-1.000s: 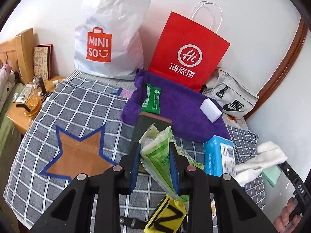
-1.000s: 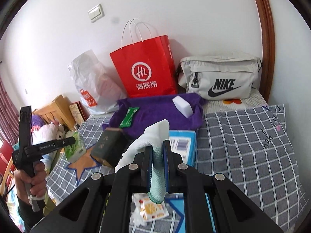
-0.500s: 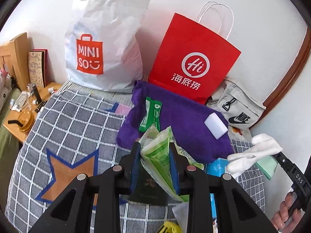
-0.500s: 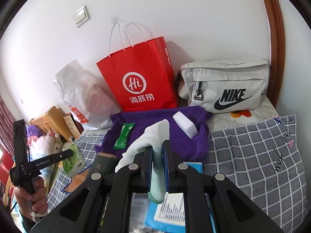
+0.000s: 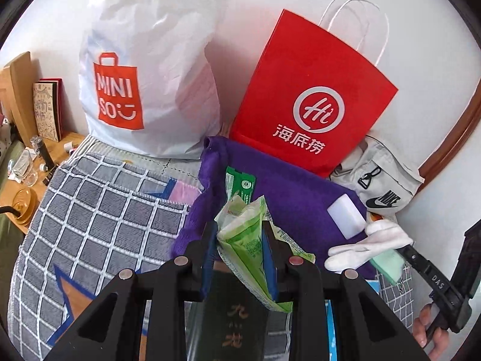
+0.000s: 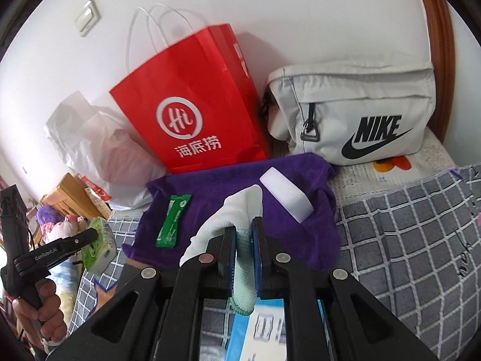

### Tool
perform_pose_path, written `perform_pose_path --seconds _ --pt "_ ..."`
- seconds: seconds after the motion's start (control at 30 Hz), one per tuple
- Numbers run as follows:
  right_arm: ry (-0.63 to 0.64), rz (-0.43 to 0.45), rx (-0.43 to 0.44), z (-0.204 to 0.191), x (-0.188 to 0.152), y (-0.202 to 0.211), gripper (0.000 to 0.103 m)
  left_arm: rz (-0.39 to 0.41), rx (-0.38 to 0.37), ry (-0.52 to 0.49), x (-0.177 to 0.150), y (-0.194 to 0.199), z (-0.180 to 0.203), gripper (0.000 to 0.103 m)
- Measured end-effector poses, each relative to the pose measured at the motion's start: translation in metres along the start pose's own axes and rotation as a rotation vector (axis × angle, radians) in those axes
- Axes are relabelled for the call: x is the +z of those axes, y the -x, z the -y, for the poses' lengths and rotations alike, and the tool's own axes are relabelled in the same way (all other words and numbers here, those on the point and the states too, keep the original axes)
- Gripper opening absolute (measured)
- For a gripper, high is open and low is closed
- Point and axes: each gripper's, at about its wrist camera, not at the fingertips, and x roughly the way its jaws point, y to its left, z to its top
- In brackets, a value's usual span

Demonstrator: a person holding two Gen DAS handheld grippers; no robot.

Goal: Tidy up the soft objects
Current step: 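Carry the light-green packet and glove with both tools toward the purple towel, then open the left tool on the towel while the right tool releases the glove and cloth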

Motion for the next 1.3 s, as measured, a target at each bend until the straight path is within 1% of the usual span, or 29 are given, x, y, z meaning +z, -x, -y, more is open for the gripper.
perform_pose_path --seconds 0.23,0.3,0.37,0.5,0.6,0.73,0.87,0.93,0.97,1.0,1.03,1.07,1.1,1.13,1.2,1.23,1.27,1.3 --pt "-0.016 -0.039 -0.021 0.015 0.000 -0.035 0.011 -0.026 -0.008 0.009 0.009 -0.032 0.002 0.027" --pt "-0.003 -0.049 -0.020 0.018 -0.002 -0.042 0.011 -0.034 -0.007 0.005 0.009 -0.040 0.003 0.027" --pt "0.009 -0.058 -0.041 0.020 -0.003 -0.048 0.012 -0.046 -0.004 0.004 0.009 -0.050 0.004 0.027" --pt "0.021 -0.097 -0.047 0.025 -0.006 -0.061 0.012 -0.080 0.011 0.008 0.008 -0.068 0.004 0.027" --pt "0.031 -0.116 -0.052 0.026 -0.007 -0.067 0.012 -0.114 0.037 0.005 0.005 -0.081 0.004 0.027" --pt "0.046 -0.137 -0.052 0.028 -0.010 -0.072 0.012 -0.151 0.049 0.011 0.002 -0.093 0.001 0.028" --pt "0.050 -0.151 -0.051 0.032 -0.010 -0.073 0.012 -0.171 0.055 0.007 0.000 -0.100 0.000 0.029" --pt "0.058 -0.157 -0.051 0.032 -0.010 -0.073 0.016 -0.180 0.055 0.013 0.000 -0.103 -0.001 0.029" --pt "0.064 -0.161 -0.052 0.031 -0.011 -0.073 0.021 -0.184 0.054 0.014 0.000 -0.105 -0.001 0.030" --pt "0.069 -0.161 -0.054 0.032 -0.011 -0.072 0.029 -0.189 0.055 0.015 -0.001 -0.106 -0.001 0.030" --pt "0.072 -0.158 -0.055 0.032 -0.011 -0.071 0.033 -0.194 0.056 0.016 0.000 -0.108 -0.001 0.030" --pt "0.076 -0.151 -0.054 0.032 -0.011 -0.070 0.039 -0.198 0.057 0.017 -0.001 -0.109 -0.001 0.032" --pt "0.083 -0.141 -0.054 0.032 -0.011 -0.067 0.042 -0.205 0.055 0.017 -0.001 -0.110 -0.001 0.033" --pt "0.086 -0.135 -0.053 0.032 -0.011 -0.065 0.049 -0.210 0.052 0.018 -0.001 -0.111 0.000 0.034" --pt "0.103 -0.118 -0.054 0.029 -0.011 -0.058 0.061 -0.216 0.056 0.024 0.000 -0.111 0.001 0.041" --pt "0.119 -0.107 -0.057 0.027 -0.011 -0.054 0.063 -0.213 0.060 0.026 0.001 -0.109 0.002 0.044" --pt "0.129 -0.101 -0.061 0.024 -0.011 -0.051 0.067 -0.202 0.066 0.028 0.001 -0.105 0.001 0.050" --pt "0.135 -0.096 -0.065 0.022 -0.012 -0.047 0.068 -0.190 0.074 0.028 0.002 -0.099 0.000 0.051"
